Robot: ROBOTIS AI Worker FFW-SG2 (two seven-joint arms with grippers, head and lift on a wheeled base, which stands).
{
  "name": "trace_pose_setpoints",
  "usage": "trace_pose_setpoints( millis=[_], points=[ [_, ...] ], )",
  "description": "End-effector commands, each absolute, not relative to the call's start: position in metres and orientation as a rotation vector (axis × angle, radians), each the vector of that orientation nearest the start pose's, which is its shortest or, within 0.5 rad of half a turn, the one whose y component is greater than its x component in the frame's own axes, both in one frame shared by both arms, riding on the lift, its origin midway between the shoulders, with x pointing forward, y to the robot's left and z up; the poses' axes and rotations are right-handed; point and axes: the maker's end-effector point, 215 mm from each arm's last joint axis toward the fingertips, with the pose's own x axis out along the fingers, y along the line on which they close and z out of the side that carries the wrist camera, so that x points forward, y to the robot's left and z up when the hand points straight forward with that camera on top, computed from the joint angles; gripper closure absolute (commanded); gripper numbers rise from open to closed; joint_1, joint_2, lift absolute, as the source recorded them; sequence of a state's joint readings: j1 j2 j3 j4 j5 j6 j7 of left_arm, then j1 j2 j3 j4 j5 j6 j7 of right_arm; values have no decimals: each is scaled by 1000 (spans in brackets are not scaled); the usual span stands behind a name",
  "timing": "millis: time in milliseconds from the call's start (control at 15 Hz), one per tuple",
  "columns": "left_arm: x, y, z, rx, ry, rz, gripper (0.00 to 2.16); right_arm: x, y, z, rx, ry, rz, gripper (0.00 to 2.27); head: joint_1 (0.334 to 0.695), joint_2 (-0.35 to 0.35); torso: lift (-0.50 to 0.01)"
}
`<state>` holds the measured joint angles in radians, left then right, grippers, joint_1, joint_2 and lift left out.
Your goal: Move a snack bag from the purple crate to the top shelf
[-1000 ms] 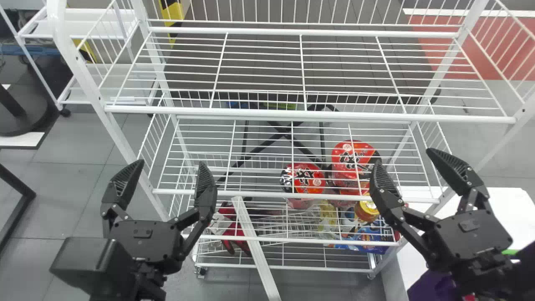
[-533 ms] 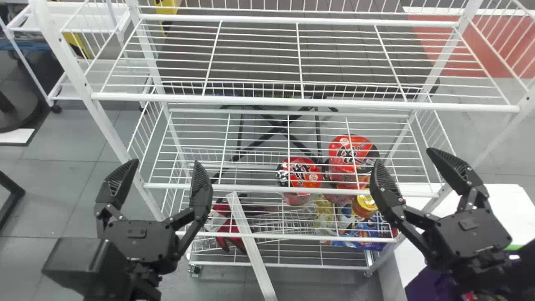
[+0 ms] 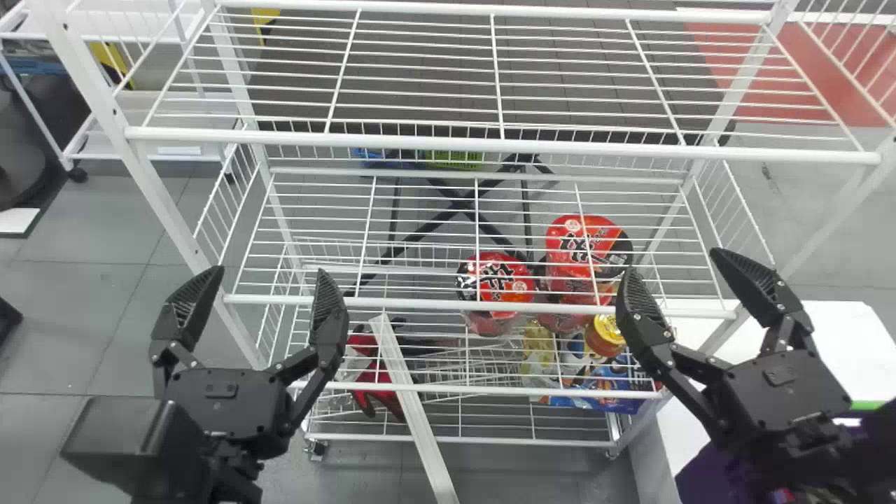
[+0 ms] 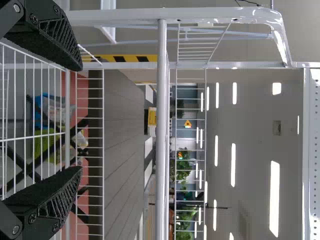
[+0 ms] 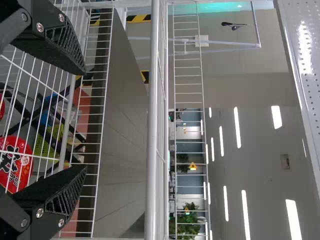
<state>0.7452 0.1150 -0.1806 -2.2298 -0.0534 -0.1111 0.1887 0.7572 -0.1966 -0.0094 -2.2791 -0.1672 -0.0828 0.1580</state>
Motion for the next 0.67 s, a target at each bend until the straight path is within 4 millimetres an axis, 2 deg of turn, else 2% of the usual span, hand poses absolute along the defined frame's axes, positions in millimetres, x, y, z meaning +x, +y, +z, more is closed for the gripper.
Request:
trace_pose_setpoints(
  millis=[0, 600],
  points=[
    [371, 177, -307, 12, -19, -23, 117, 370, -196, -289, 14, -26, 273, 178, 695, -27, -284],
    [370, 178, -306, 7, -33, -20, 120, 362, -211, -299, 15, 2, 235, 178, 695, -41, -319]
  ],
)
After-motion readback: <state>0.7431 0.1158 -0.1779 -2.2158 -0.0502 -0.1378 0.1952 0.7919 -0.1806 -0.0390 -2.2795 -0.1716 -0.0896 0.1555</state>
